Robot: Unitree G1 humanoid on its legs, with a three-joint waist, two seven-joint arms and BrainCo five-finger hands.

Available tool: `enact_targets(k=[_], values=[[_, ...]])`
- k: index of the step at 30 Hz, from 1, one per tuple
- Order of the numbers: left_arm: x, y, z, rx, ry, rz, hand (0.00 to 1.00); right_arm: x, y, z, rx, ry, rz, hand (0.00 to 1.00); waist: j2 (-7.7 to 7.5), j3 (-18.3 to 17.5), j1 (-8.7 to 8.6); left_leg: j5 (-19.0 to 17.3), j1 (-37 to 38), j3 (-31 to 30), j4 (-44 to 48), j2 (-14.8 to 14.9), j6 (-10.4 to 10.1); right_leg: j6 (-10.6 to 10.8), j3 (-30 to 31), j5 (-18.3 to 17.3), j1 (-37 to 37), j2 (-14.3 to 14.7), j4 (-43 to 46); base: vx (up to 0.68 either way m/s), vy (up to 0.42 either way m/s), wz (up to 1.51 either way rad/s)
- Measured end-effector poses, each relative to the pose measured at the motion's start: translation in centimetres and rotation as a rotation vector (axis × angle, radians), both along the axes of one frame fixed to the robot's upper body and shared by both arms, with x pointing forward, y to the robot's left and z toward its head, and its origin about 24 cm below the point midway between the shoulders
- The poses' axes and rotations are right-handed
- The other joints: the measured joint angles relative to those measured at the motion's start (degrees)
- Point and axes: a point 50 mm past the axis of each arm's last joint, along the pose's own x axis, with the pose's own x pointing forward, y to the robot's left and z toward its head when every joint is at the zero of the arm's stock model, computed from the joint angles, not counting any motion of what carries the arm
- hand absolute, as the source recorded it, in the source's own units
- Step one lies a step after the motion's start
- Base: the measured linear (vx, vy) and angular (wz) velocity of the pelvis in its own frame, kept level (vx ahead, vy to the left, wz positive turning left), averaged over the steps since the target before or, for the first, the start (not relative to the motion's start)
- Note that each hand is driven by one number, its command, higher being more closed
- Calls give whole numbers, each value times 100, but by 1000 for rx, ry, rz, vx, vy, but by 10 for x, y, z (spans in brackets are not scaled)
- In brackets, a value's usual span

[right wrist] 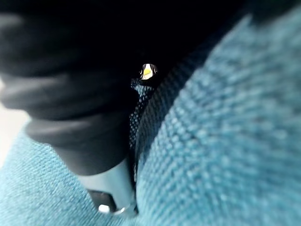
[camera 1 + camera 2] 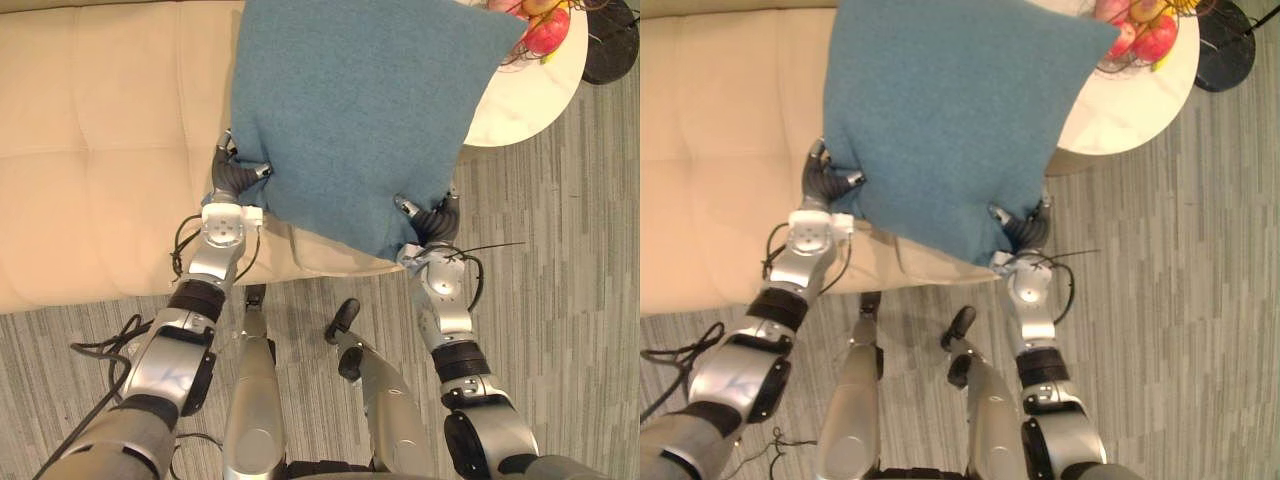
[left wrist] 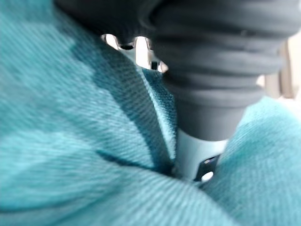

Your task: Pick up cushions and gather them together orderly.

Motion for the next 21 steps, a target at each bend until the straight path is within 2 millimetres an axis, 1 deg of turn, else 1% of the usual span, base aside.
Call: enact_targets(k=[3,5,7,10,12,13,15,17,18,20,21], values=[[-3,-6,12,-39,-52,-27,100,-1,-2,1,34,-12,-2,100,3,2,4,0,7,10,0,-12,0,1,0,-1,-2,-21,18,11,-5,0],[-6,-15,21,-66,-99,-47,100,-3,-3,1,47,-18,-4,100,17,10,20,1,44,24,-1,-46,-1,-13,0,-24,6,-73,70,41,-6,2],[-8,-23,26,-95,-121,-76,100,-5,-5,-1,52,-18,-8,100,94,87,24,1,201,37,-24,-89,-1,20,6,-52,140,-121,105,45,10,5],[-16,-34,27,-121,-153,-114,100,-12,-9,-18,80,33,-14,100,135,113,41,0,553,101,-161,-157,-1,66,46,-158,363,-219,209,52,6,2],[-25,-45,24,-135,-172,-164,100,-20,-13,-30,82,68,-27,100,140,111,47,-1,750,110,-228,-187,-2,98,42,-205,532,-255,215,59,-1,6],[-30,-50,22,-141,-176,-185,100,-25,-15,-34,83,77,-33,100,152,104,48,-2,833,113,-257,-204,-2,106,38,-229,611,-271,217,80,-2,8],[-40,-55,8,-161,-159,-209,100,-37,-19,-45,83,102,-44,100,188,83,39,-2,1114,126,-390,-261,-2,146,45,-289,833,-296,211,107,2,7],[-56,-57,-18,-173,-108,-220,100,-52,-25,-61,77,146,-55,100,248,-40,3,-14,1409,154,-514,-307,11,199,54,-369,1085,-311,199,77,4,6],[-62,-56,-26,-182,-87,-220,100,-57,-27,-65,74,160,-55,100,273,-79,-6,-14,1490,160,-531,-315,12,209,47,-386,1167,-313,185,92,-9,4],[-77,-52,-52,-213,-22,-205,100,-69,-27,-78,59,200,-34,100,374,-297,-33,-14,1711,172,-698,-322,13,234,40,-456,1331,-297,162,101,-23,4],[-81,-50,-58,-220,-3,-199,100,-72,-27,-81,54,212,-28,100,401,-378,-39,-13,1742,171,-718,-322,14,233,39,-461,1358,-291,143,106,-21,3]])
